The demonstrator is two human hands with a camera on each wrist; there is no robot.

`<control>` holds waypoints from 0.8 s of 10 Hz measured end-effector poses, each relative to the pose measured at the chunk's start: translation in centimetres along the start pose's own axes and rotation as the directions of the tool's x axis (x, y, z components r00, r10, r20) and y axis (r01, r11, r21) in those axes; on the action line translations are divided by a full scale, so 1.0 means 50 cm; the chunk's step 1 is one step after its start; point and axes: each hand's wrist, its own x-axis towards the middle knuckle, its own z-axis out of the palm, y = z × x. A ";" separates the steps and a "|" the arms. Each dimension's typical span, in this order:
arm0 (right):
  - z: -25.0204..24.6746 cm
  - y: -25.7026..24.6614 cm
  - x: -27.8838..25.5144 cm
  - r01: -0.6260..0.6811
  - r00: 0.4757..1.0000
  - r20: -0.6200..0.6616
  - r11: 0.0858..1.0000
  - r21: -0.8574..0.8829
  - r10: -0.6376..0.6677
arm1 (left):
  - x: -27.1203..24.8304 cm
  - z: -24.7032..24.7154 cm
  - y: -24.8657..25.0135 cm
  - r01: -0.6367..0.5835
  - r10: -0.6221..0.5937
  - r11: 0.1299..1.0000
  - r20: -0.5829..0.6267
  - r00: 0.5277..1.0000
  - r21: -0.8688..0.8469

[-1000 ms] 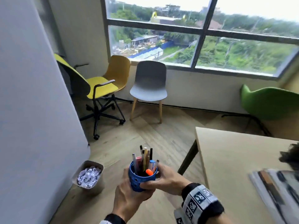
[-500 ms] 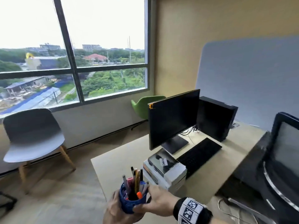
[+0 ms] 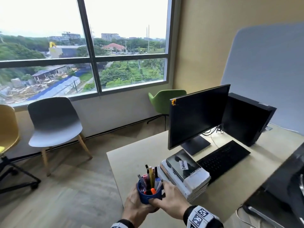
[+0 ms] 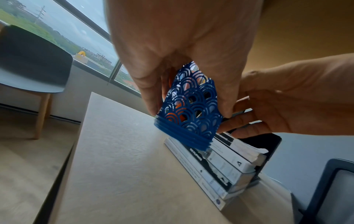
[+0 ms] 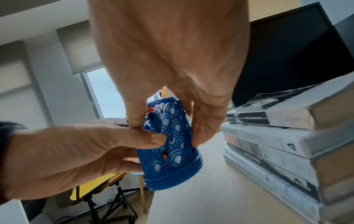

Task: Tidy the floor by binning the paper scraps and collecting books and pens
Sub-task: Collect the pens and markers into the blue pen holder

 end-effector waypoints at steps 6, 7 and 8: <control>-0.078 0.173 0.229 0.249 0.870 0.433 0.968 0.027 -0.236 | 0.184 0.186 -0.029 0.455 -0.423 0.890 -0.447 0.788 -0.040; -0.130 0.173 0.230 0.289 0.837 0.454 0.951 0.109 -0.306 | 0.189 0.206 -0.058 0.473 -0.456 0.876 -0.477 0.751 -0.093; -0.191 0.171 0.217 0.256 0.780 0.526 0.940 0.227 -0.340 | 0.177 0.227 -0.110 0.489 -0.493 0.860 -0.480 0.725 -0.145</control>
